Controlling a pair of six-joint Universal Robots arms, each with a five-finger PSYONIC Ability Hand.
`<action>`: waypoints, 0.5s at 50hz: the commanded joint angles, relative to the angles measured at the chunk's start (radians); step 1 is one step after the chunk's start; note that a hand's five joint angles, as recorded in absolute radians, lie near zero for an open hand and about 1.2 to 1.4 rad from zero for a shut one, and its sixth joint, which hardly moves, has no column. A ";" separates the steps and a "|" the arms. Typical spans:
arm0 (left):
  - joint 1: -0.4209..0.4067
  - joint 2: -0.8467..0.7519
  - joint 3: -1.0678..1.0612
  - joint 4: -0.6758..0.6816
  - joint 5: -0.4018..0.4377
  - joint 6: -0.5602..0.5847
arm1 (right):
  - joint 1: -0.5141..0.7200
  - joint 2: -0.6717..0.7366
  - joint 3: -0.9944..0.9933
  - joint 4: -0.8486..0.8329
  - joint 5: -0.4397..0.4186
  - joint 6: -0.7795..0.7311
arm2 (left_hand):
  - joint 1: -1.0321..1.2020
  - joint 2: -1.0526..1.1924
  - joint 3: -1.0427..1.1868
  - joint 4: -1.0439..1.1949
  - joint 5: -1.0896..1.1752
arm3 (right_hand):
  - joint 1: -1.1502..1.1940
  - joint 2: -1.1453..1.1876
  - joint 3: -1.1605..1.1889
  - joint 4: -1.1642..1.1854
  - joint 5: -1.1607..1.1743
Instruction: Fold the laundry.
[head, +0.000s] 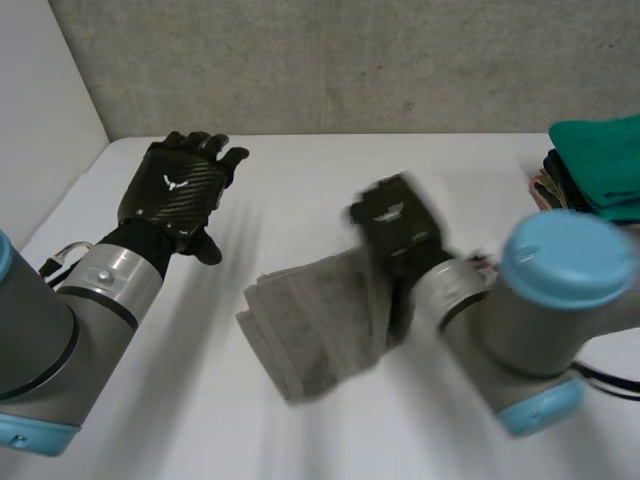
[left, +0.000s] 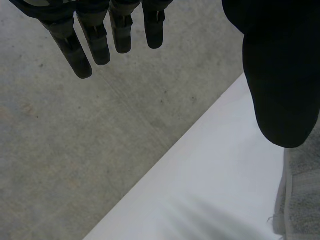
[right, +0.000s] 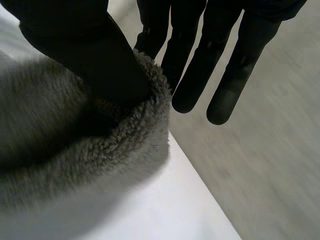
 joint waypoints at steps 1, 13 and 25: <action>0.008 0.015 -0.020 -0.006 -0.003 -0.001 | 0.218 0.127 -0.026 0.040 -0.189 -0.118 | -0.025 -0.027 -0.033 -0.026 -0.042 | 0.291 0.233 0.213 0.200 0.208; -0.008 0.029 -0.043 -0.013 -0.082 -0.089 | 0.116 0.002 0.074 0.065 -0.214 -0.004 | -0.024 -0.026 -0.032 -0.025 -0.042 | -0.931 -0.989 -1.008 -1.022 -1.014; -0.282 -0.113 0.157 -0.176 -0.292 -0.223 | -0.056 -0.021 -0.108 0.316 -0.211 0.434 | -0.025 -0.027 -0.033 -0.026 -0.042 | -0.931 -0.989 -1.008 -1.022 -1.014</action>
